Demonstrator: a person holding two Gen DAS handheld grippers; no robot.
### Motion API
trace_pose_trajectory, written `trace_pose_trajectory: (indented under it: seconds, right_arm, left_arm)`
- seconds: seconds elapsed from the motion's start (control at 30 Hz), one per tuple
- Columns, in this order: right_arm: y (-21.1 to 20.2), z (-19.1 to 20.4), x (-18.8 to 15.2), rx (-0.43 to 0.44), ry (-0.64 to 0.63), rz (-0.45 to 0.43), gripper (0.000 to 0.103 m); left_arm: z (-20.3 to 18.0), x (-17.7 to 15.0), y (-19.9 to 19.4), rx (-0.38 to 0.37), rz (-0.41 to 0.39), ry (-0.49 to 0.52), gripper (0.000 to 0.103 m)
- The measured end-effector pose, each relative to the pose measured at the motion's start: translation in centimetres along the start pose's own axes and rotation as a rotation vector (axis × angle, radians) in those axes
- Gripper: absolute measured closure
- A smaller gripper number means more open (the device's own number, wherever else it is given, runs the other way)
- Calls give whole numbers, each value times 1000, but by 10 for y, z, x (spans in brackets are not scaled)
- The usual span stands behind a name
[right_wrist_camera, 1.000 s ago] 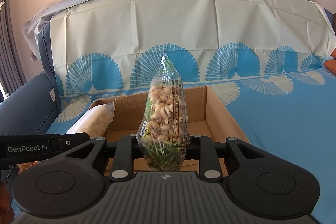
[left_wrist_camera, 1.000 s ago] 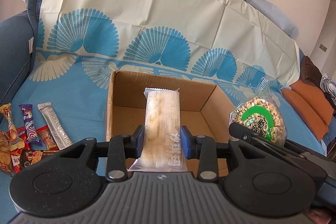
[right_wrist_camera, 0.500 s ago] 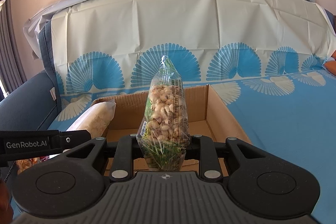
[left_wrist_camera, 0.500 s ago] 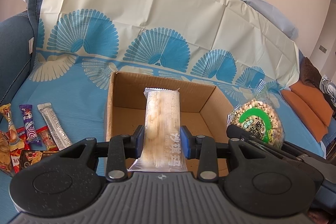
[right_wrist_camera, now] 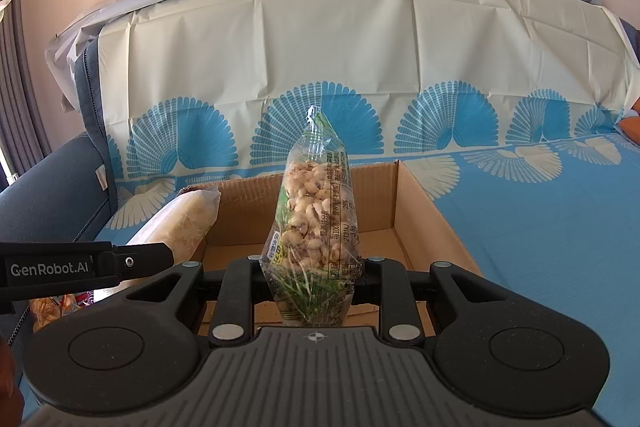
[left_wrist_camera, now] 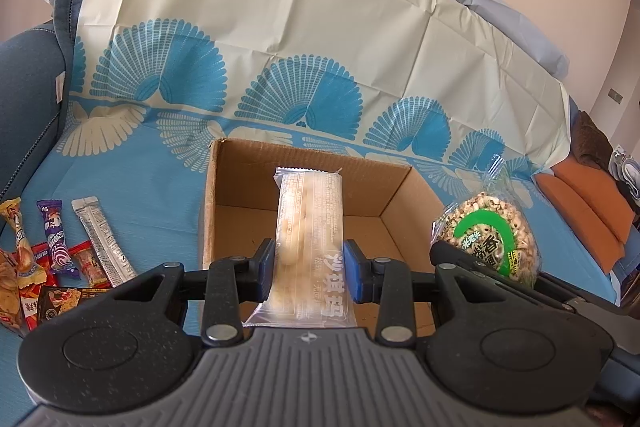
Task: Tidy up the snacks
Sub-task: 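Open both grippers to drop the snacks into the box, then move both tools back from the box to the snack pile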
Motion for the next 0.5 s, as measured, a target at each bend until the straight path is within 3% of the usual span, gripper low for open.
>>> trace_pose_trajectory:
  seconds: [0.13,0.23,0.33,0.5]
  right_arm:
    - [0,0,0,-1,0,2,77]
    - [1,1,0,-3,-2,2,73]
    - [0,0,0,-40,-10,-15,30]
    - [-1,-2,2,-60,-6,-30,27]
  left_arm:
    - [0,0,0,-4,2,-3,64]
    - [-2,0,1,-46,12,-13,63]
    - [-2,1,0,-47,2,-22,44]
    - [4,4,-2,-27,-14,-39,44]
Point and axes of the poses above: each gripper's, at about its wrist camera, not at the fingertips, and y roughly the way its jaws point, z to its left, x to its top, the point moved 7 cm from there along y, roughly the way its jaws point, and after that the axes turned 8 degrees about y, right-handed, at the moved point
